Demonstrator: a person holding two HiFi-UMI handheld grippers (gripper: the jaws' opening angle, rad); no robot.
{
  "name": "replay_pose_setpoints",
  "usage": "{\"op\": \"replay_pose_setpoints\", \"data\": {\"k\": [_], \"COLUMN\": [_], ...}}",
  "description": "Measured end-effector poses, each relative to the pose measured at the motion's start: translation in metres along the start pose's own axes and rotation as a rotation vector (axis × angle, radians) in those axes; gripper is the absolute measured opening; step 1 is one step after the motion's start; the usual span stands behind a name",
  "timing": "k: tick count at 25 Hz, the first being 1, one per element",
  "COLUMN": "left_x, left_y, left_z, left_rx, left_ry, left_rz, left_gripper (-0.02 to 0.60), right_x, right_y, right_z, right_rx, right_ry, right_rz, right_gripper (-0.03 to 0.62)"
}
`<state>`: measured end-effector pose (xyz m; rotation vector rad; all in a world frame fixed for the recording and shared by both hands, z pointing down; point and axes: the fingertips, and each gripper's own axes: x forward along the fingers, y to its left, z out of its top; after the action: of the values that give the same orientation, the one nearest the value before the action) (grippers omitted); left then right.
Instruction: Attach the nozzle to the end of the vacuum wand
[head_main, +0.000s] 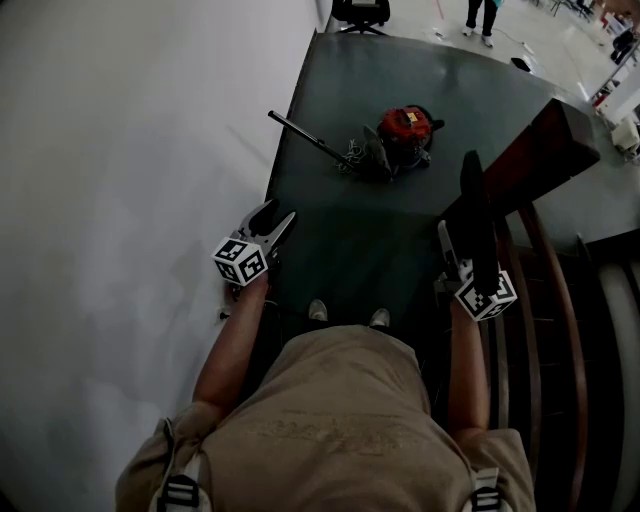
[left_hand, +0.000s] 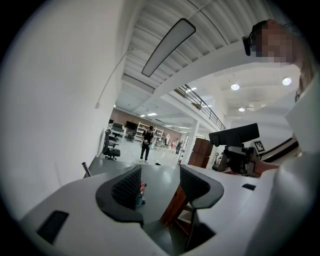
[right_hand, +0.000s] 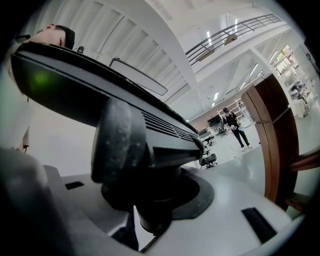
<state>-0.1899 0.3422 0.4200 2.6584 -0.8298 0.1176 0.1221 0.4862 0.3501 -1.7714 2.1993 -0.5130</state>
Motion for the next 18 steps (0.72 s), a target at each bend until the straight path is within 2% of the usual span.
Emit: {"op": "replay_pose_setpoints", "data": {"k": [4, 10, 15, 18], "left_x": [-0.004, 0.022, 0.036, 0.042], "left_y": [-0.007, -0.045, -0.070, -0.080], "left_z": [-0.004, -0.016, -0.018, -0.021], "left_rx": [0.001, 0.009, 0.024, 0.008], "left_ry": [0.008, 0.041, 0.036, 0.027], "left_rz": [0.009, -0.003, -0.021, -0.028], "left_gripper": [0.255, 0.250, 0.250, 0.250], "right_x": [0.005, 0.012, -0.046, -0.054], "right_y": [0.001, -0.027, -0.022, -0.017], "right_z": [0.006, 0.046, 0.031, 0.023], "right_rx": [-0.025, -0.068, -0.059, -0.069], "right_ry": [-0.017, -0.100, -0.083, -0.062], "right_rz": [0.017, 0.007, 0.000, 0.008], "right_gripper": [0.149, 0.149, 0.149, 0.149]}}
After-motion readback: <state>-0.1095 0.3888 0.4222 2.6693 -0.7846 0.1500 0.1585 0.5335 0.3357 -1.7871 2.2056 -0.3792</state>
